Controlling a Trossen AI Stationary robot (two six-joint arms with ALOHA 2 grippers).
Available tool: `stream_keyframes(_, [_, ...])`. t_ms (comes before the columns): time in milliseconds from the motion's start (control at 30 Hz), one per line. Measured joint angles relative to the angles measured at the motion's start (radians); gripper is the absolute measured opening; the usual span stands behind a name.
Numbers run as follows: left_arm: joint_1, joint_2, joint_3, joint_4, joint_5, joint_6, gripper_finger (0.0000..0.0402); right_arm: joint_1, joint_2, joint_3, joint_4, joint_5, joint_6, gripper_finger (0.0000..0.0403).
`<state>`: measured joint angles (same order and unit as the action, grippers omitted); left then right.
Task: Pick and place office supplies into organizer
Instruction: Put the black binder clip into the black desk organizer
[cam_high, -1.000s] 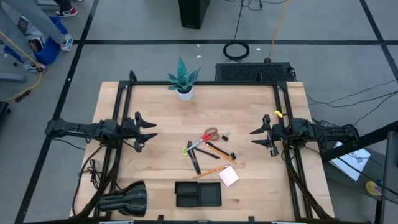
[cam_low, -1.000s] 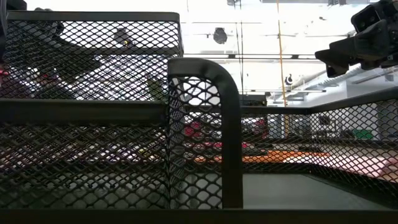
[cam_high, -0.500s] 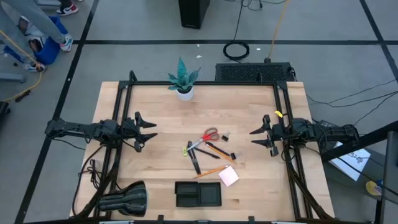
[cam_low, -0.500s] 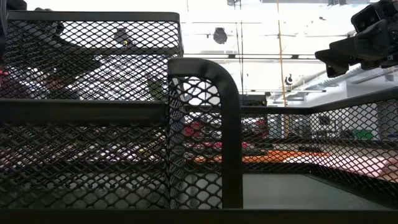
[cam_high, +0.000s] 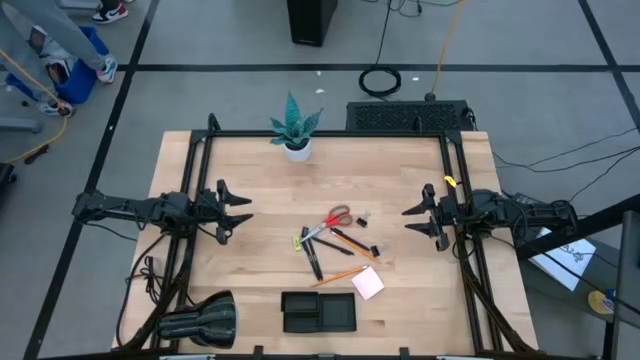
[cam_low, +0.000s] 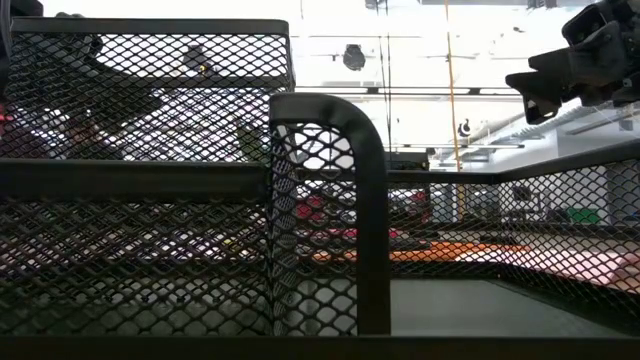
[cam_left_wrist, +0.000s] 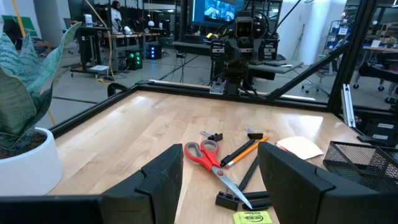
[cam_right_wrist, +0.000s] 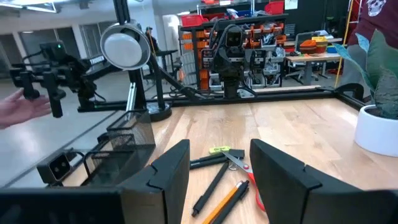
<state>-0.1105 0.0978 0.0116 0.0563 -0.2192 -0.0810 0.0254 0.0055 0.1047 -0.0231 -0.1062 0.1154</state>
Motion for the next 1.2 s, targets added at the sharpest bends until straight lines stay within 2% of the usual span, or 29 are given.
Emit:
stream_keyframes(133, [0.0,0.0,0.0,0.0,-0.009,0.016,0.0212,0.001,0.0,0.0,0.004,-0.001,0.004,0.016])
stream_keyframes(267, [0.0,0.0,0.0,0.005,-0.01,-0.006,0.0212,0.003,0.001,0.0,0.018,0.002,0.102,0.016])
stream_keyframes(333, [0.0,0.0,0.0,0.021,-0.01,-0.024,0.0212,0.003,0.002,0.0,0.067,0.026,0.102,0.016])
stream_keyframes(433, [0.0,0.0,0.0,0.075,-0.01,-0.091,0.0212,0.003,0.003,0.001,0.147,0.076,0.112,0.016])
stream_keyframes(533, [0.0,0.0,0.0,0.13,-0.01,-0.19,0.0212,0.002,0.005,0.001,0.22,0.083,0.096,0.016])
stream_keyframes(700, [-0.003,0.0,0.0,0.206,0.008,-0.327,0.0212,0.001,0.019,-0.011,0.217,0.059,0.157,0.016])
stream_keyframes(833, [-0.003,0.0,0.0,0.208,0.006,-0.376,0.0212,0.0,0.051,-0.066,0.229,0.182,0.174,0.016])
stream_keyframes(1000, [-0.003,0.0,0.0,0.209,0.009,-0.37,0.0212,0.02,0.159,-0.085,0.183,0.282,0.335,0.016])
stream_keyframes(1200, [-0.003,0.0,0.0,0.234,-0.028,-0.373,0.0212,0.109,0.378,-0.086,0.451,0.376,0.34,0.016])
